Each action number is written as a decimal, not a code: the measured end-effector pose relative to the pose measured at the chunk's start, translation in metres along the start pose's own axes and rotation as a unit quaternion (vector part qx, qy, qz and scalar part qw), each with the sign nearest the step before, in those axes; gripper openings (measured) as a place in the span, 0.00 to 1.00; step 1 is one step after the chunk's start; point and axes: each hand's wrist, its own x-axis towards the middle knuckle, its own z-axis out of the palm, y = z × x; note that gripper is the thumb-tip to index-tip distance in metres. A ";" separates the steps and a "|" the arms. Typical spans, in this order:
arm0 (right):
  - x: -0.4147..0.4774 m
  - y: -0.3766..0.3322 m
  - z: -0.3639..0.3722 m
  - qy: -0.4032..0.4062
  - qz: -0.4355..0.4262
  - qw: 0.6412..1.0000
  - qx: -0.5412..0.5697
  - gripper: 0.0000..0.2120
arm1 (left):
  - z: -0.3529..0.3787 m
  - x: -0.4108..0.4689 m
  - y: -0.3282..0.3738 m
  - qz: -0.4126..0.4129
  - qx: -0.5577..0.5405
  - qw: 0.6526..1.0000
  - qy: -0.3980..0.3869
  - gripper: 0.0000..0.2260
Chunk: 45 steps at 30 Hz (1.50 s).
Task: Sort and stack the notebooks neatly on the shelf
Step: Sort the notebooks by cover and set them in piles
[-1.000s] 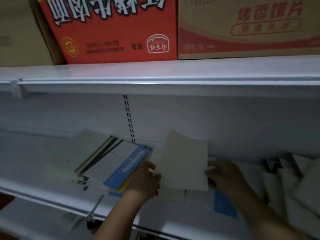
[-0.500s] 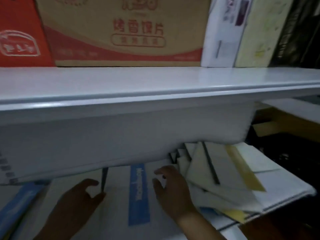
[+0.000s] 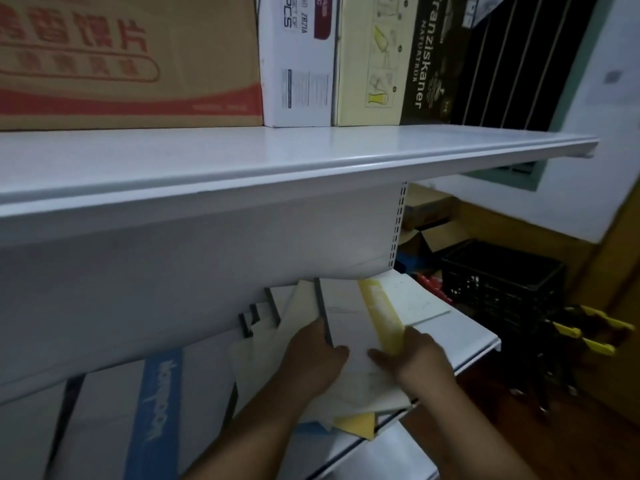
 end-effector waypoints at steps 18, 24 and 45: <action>-0.124 -0.167 0.111 -0.199 -0.373 0.906 -0.027 0.18 | -0.169 -0.146 -0.147 -0.205 0.274 0.884 0.319 0.11; -0.126 -0.157 0.104 -0.199 -0.350 0.914 -0.043 0.17 | -0.166 -0.139 -0.145 -0.228 0.300 0.877 0.299 0.16; -0.027 -0.020 -0.010 -0.101 -0.050 0.976 0.185 0.10 | -0.036 -0.020 -0.030 -0.029 0.092 0.988 0.119 0.06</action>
